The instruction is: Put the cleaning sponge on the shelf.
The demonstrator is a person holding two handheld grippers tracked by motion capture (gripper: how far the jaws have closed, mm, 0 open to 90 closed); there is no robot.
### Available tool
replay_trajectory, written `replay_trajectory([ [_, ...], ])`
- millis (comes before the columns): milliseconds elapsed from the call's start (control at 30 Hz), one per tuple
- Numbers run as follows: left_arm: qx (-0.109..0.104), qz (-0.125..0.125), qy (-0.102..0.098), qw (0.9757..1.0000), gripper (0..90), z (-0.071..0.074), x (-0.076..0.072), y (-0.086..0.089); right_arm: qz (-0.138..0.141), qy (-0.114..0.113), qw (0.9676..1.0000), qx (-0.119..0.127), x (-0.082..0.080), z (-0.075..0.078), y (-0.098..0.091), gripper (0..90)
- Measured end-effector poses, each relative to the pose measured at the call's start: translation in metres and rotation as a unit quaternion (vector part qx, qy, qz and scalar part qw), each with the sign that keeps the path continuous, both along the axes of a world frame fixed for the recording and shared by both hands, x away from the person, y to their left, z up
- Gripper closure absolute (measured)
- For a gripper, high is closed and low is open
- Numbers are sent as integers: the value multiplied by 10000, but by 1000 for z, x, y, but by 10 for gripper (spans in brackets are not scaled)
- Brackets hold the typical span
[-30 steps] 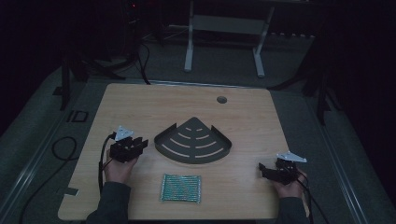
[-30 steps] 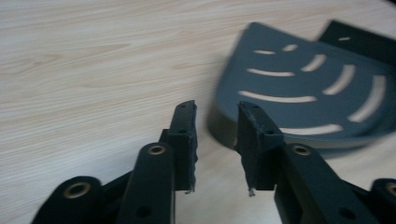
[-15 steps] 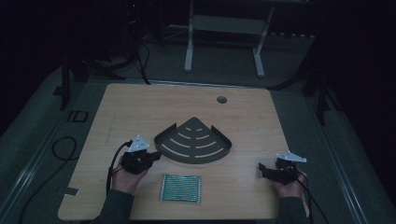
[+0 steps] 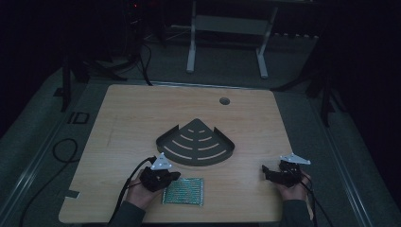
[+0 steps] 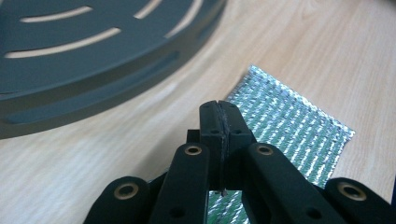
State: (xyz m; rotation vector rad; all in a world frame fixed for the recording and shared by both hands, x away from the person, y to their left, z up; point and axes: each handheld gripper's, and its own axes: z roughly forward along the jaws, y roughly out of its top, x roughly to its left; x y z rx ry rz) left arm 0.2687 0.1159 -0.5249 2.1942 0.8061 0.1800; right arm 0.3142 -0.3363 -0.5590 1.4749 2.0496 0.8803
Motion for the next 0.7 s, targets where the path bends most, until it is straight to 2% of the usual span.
replay_trajectory([
  [133, 101, -179, 44, 9998, 900, -4, -2, -9, 6, -2, 10000, 2, 0, 0, 0, 155],
  [233, 168, -206, 73, 9996, 900, -6, -2, -13, 7, -3, 10000, 2, 0, 0, 0, 154],
  [300, 321, -238, 111, 9991, 900, -10, -3, -15, 6, -3, 10000, 2, 0, 0, 0, 155],
  [333, 278, -214, 148, 9993, 900, -10, -3, -14, 6, -4, 10000, 2, 0, 0, 0, 155],
  [433, 330, -177, 145, 9992, 900, -10, -3, -12, 8, -3, 10000, 2, 0, 0, 0, 155],
  [700, 616, 144, 155, 9979, 900, -5, -2, 7, 11, -3, 10000, 1, 0, 0, 0, 155],
])
